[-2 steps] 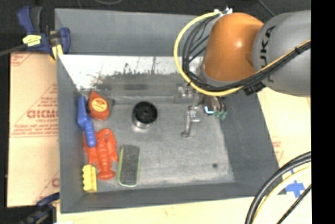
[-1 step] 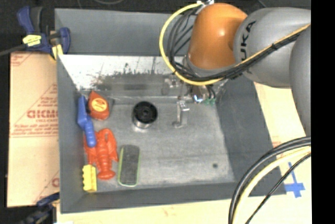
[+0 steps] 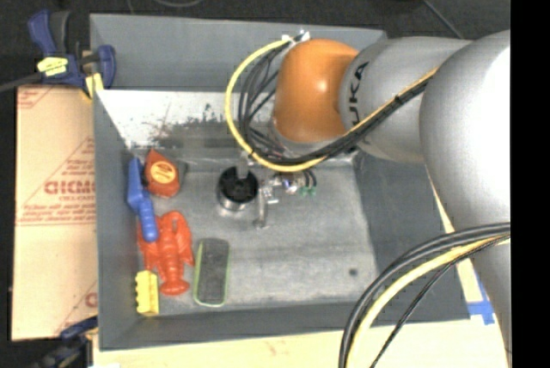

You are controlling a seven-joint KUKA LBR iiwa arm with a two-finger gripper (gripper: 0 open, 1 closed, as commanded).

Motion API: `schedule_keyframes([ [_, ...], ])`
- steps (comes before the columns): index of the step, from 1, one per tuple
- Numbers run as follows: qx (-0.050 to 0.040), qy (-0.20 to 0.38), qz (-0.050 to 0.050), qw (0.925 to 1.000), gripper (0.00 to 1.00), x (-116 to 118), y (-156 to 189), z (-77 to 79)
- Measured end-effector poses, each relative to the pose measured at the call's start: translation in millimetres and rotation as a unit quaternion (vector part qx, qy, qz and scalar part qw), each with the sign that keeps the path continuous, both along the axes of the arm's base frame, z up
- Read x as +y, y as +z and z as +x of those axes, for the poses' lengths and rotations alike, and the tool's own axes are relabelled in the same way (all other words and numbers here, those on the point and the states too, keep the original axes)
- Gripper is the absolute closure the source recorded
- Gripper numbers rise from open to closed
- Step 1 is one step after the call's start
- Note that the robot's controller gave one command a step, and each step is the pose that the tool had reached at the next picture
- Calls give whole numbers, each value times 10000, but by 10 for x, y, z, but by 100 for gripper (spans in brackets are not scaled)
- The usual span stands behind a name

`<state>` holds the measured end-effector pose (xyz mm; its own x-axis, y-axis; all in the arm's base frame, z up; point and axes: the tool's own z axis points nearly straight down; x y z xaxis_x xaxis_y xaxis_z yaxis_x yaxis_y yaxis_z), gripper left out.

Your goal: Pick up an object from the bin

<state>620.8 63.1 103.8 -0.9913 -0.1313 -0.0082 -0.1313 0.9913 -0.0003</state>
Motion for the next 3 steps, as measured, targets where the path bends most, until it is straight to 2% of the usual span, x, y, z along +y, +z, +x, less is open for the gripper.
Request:
schedule_keyframes([
  [1,-95,-559,28,9984,100,97,-235,-7],
  [2,-95,-558,28,9984,100,97,-234,-6],
  [3,-35,-558,15,9984,100,91,-103,94],
])
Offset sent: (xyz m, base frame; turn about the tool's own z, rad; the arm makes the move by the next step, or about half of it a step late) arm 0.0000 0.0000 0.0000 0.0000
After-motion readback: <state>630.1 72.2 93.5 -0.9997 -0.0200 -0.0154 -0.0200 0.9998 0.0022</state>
